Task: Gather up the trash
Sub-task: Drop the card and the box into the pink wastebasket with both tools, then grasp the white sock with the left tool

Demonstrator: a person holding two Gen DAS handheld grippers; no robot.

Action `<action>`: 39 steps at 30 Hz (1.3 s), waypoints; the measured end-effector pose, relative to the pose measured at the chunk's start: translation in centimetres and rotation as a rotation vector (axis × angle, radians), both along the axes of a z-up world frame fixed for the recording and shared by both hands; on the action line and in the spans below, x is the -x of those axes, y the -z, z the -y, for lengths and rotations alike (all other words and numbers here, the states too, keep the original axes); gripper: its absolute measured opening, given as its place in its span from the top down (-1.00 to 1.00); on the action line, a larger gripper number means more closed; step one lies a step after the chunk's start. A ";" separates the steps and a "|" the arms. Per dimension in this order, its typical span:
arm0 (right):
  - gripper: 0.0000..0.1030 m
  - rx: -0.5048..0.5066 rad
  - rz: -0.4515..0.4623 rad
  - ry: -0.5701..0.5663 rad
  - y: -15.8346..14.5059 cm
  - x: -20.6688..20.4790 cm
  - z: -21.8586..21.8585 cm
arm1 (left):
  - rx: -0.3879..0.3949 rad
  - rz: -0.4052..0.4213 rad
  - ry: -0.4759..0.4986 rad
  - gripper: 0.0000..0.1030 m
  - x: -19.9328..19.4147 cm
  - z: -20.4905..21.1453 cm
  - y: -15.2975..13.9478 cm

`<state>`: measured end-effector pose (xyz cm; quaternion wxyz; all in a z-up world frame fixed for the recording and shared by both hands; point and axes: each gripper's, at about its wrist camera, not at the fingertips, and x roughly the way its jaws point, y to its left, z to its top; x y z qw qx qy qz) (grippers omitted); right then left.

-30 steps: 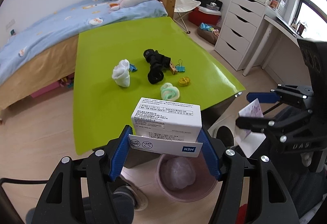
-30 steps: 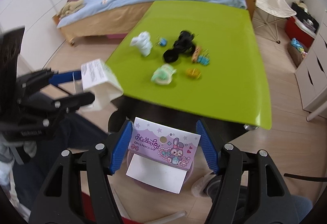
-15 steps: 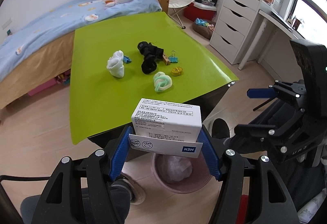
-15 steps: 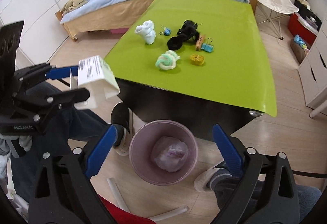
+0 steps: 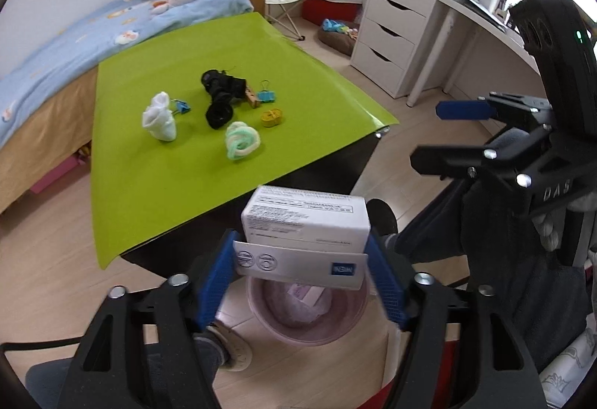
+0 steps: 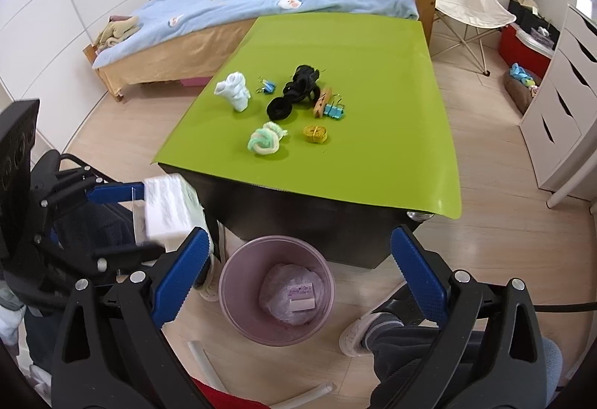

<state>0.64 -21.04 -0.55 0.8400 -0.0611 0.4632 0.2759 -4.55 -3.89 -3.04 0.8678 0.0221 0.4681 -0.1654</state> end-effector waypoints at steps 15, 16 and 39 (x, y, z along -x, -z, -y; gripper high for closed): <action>-0.92 -0.012 -0.002 0.004 0.2 -0.5 -0.4 | 0.018 0.031 -0.127 -0.85 -1.0 -2.2 -0.2; -0.92 -0.015 -0.005 0.002 0.2 -0.6 -0.5 | 0.011 0.036 -0.137 -0.85 -1.1 -2.5 -0.3; -0.92 -0.009 0.002 -0.029 0.7 -5.7 -3.8 | -0.061 0.049 -0.266 -0.85 -10.3 -8.5 -1.0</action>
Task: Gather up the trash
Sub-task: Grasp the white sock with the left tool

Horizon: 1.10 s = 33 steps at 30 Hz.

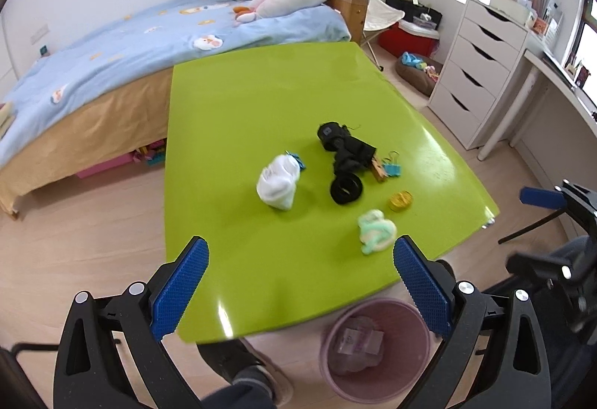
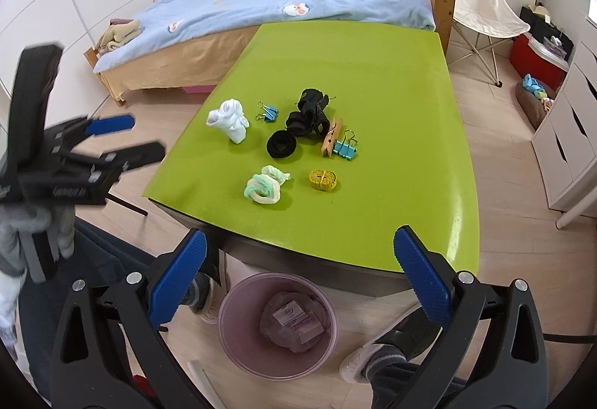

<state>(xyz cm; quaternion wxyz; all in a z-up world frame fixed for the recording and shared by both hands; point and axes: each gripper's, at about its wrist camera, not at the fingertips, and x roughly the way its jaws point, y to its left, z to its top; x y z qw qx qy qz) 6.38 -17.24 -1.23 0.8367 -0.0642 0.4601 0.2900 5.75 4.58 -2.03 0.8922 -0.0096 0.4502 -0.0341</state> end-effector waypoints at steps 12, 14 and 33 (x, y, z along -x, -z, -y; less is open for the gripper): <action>-0.92 0.014 -0.034 -0.005 1.6 -0.2 -0.3 | -0.044 -0.103 -0.004 -0.85 -6.3 -1.0 3.3; -0.92 0.014 -0.036 -0.007 1.7 -0.1 -0.3 | -0.047 -0.117 -0.007 -0.85 -7.1 -1.1 3.8; -0.92 0.023 -0.048 -0.011 2.4 -0.5 -0.6 | -0.023 -0.146 -0.009 0.41 -8.7 -1.5 5.5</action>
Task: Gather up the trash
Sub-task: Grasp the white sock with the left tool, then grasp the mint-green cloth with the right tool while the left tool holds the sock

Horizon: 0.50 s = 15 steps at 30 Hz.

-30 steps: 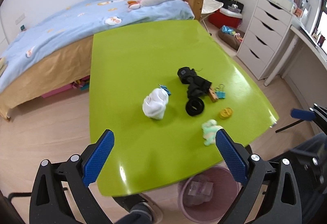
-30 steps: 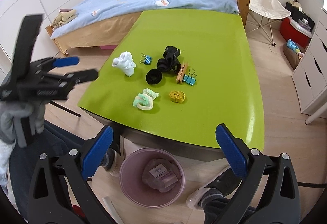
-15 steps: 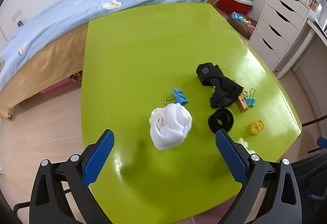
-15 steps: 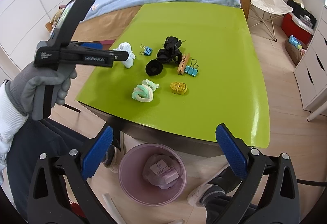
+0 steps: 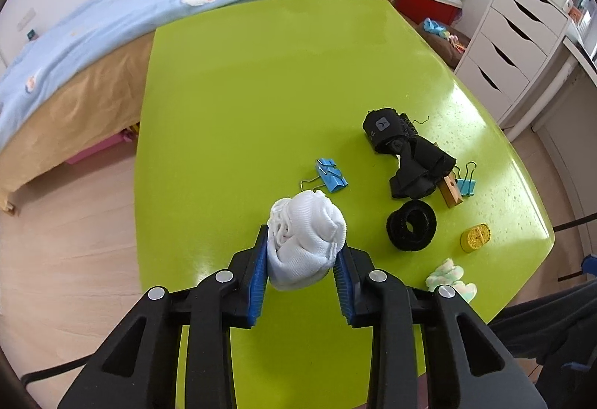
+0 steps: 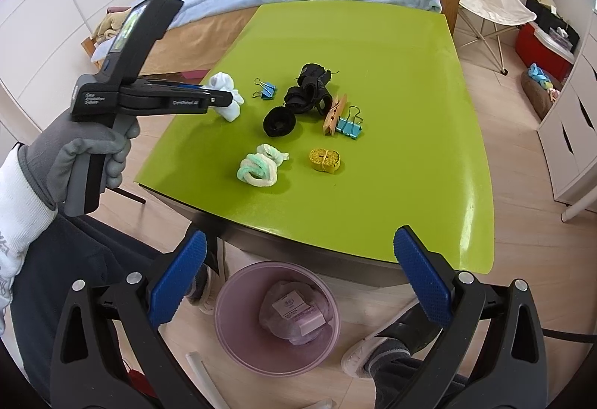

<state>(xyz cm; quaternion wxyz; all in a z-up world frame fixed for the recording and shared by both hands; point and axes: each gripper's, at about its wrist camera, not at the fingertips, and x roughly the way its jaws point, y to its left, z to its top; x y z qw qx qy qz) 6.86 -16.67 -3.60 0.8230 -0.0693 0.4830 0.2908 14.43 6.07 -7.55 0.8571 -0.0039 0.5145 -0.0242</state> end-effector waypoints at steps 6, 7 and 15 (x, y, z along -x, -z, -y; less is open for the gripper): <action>-0.92 0.022 0.002 -0.018 0.3 -0.5 -0.9 | -0.026 0.034 0.020 0.41 1.1 0.4 -1.1; -0.92 0.025 0.004 -0.025 0.3 -0.6 -1.2 | -0.030 0.040 0.023 0.41 1.5 0.5 -1.3; -0.92 0.060 0.015 -0.079 0.4 -2.0 -4.0 | -0.008 0.063 0.024 0.41 3.7 0.1 -2.6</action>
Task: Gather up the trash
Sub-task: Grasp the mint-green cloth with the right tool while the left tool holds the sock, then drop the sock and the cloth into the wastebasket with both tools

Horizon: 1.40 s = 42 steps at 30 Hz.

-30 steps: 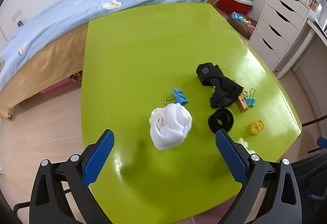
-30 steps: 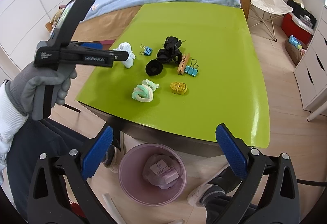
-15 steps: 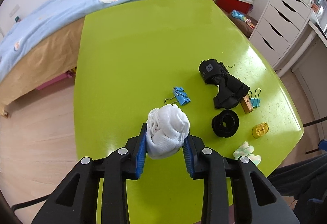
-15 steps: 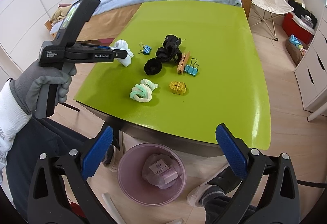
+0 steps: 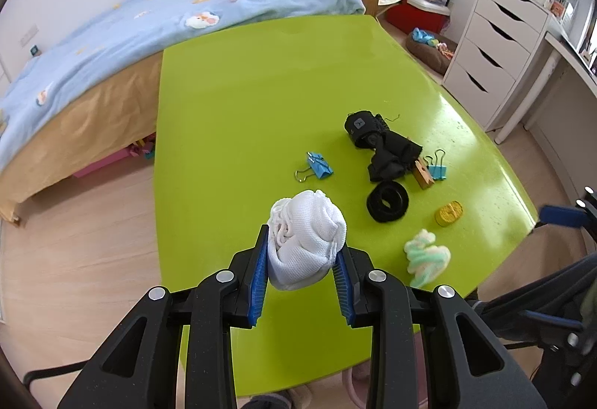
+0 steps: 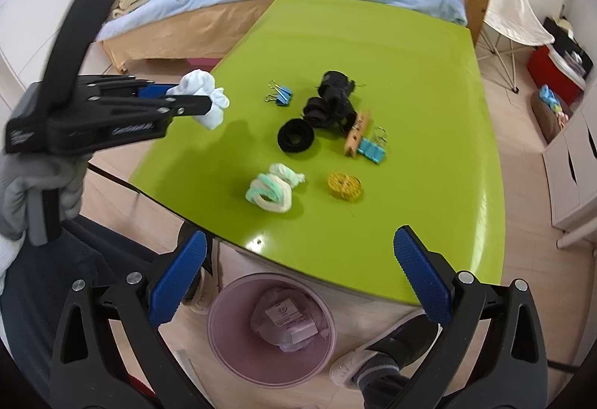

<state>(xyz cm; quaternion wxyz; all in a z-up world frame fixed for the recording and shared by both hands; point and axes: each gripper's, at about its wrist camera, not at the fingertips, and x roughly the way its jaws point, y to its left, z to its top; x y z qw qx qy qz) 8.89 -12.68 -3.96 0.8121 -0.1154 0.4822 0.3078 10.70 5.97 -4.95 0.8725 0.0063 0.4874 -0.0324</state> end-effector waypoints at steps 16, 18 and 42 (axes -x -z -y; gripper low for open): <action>-0.61 0.100 -0.057 -0.085 3.4 -2.7 -6.2 | 0.054 0.031 -0.027 0.41 3.0 -1.7 -0.8; -0.49 0.112 -0.063 -0.082 3.9 -2.9 -6.5 | 0.063 0.033 -0.031 0.41 3.2 -1.8 -0.8; 0.42 0.033 0.007 -0.032 0.5 0.2 -2.2 | 0.072 0.035 0.035 0.40 5.9 2.0 -0.8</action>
